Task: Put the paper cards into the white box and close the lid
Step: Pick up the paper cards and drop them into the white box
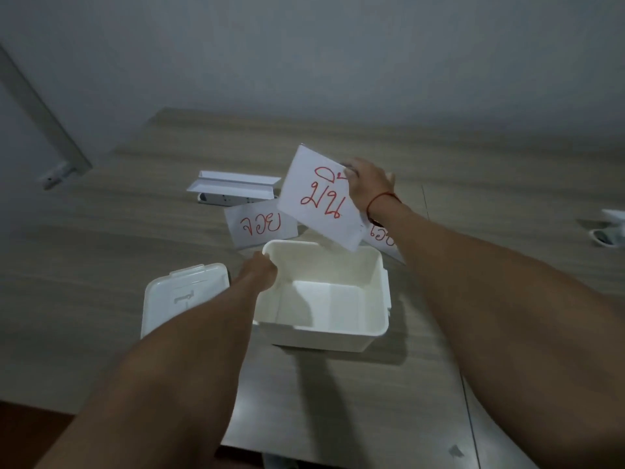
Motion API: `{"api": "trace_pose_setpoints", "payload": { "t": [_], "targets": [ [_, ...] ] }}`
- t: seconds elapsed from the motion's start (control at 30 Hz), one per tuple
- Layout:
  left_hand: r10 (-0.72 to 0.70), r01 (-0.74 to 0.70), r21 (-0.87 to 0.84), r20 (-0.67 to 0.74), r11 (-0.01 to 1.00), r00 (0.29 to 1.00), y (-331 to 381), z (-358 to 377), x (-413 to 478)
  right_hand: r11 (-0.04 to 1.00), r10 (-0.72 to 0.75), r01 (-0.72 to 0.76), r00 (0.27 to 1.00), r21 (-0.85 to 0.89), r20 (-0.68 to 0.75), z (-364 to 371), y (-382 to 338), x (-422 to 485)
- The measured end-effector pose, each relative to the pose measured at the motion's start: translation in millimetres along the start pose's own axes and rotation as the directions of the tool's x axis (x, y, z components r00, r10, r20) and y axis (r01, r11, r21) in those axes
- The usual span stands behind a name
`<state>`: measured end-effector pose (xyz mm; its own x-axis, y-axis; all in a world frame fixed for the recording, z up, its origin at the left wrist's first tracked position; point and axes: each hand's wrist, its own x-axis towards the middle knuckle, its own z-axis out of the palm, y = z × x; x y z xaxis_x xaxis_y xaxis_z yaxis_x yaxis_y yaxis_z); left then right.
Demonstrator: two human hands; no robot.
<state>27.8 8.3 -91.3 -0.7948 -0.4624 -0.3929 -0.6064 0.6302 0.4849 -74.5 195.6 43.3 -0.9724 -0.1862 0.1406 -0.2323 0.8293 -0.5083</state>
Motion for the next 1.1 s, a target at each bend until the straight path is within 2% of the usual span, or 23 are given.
{"api": "trace_pose_setpoints", "payload": {
  "t": [0.07,0.13,0.23,0.33,0.47,0.5,0.53,0.57,0.6,0.67,0.7,0.73,0.77,0.83,0.93,1.0,1.1],
  "targets": [
    [0.011,-0.011,-0.014,-0.005,1.000,1.000,1.9,-0.9,-2.6,0.997,0.026,-0.037,0.989,0.072,0.148,5.0,5.5,-5.0],
    [0.025,-0.025,-0.016,-0.013,1.000,1.000,2.8,-1.7,-4.4,0.994,0.036,-0.069,0.943,0.088,0.331,11.4,13.1,-17.1],
    [0.011,-0.012,-0.020,-0.031,1.000,0.999,0.8,-2.1,-4.6,0.997,0.061,-0.019,0.818,-0.079,0.572,15.9,22.2,-42.0],
    [0.031,-0.031,0.004,-0.040,1.000,0.999,0.0,-1.9,-4.4,0.979,0.117,0.059,0.629,-0.197,0.768,23.2,24.5,-67.0],
    [0.042,-0.042,-0.001,-0.039,0.999,0.998,-2.0,-0.5,-1.5,0.982,0.177,-0.110,0.284,-0.152,0.942,54.7,29.2,-79.9],
    [0.042,-0.042,-0.004,-0.043,0.999,0.998,-2.0,-0.9,0.3,0.979,0.184,-0.127,0.217,-0.159,0.959,59.4,28.6,-80.3],
    [0.042,-0.043,-0.008,-0.042,0.999,0.998,-2.8,0.1,1.5,0.976,0.196,-0.135,0.187,-0.173,0.963,61.3,28.1,-81.6],
    [0.049,-0.049,-0.009,-0.042,0.999,0.998,-2.5,-0.4,1.9,0.975,0.200,-0.142,0.209,-0.173,0.957,60.8,26.8,-81.0],
    [0.057,-0.057,-0.006,-0.043,0.998,0.997,-2.1,-0.9,2.7,0.977,0.188,-0.152,0.286,-0.149,0.940,59.9,25.8,-78.6],
    [0.059,-0.059,0.001,-0.051,0.998,0.997,-0.6,-1.5,5.9,0.989,0.132,-0.134,0.571,-0.067,0.810,61.0,26.5,-69.7],
    [0.054,-0.054,-0.003,-0.055,0.999,0.997,0.5,-1.9,8.4,0.993,0.107,-0.115,0.722,-0.034,0.683,61.1,27.5,-63.9],
    [0.049,-0.050,-0.009,-0.061,0.999,0.997,2.2,-2.3,11.3,0.994,0.097,-0.106,0.835,-0.015,0.541,61.3,29.8,-58.1],
    [0.049,-0.049,-0.012,-0.070,0.999,0.996,4.7,-3.5,13.2,0.995,0.097,-0.104,0.901,-0.008,0.422,61.7,32.4,-53.3],
    [0.024,-0.027,-0.030,-0.081,0.999,0.996,7.3,-5.3,19.3,0.995,0.095,-0.078,0.948,-0.067,0.305,65.9,36.6,-45.8],
    [0.001,-0.012,-0.124,-0.085,0.992,0.996,11.1,-11.0,31.1,0.963,0.094,-0.013,0.952,-0.269,0.291,78.8,42.7,-39.7],
    [-0.001,-0.020,-0.183,-0.115,0.983,0.993,14.6,-19.3,41.6,0.946,0.134,-0.040,0.952,-0.322,0.275,90.0,46.0,-34.7],
    [0.035,-0.073,-0.126,-0.279,0.989,0.960,20.3,-37.8,61.6,0.938,0.138,-0.053,0.964,-0.343,0.227,107.2,48.6,-25.4]
  ]
}}
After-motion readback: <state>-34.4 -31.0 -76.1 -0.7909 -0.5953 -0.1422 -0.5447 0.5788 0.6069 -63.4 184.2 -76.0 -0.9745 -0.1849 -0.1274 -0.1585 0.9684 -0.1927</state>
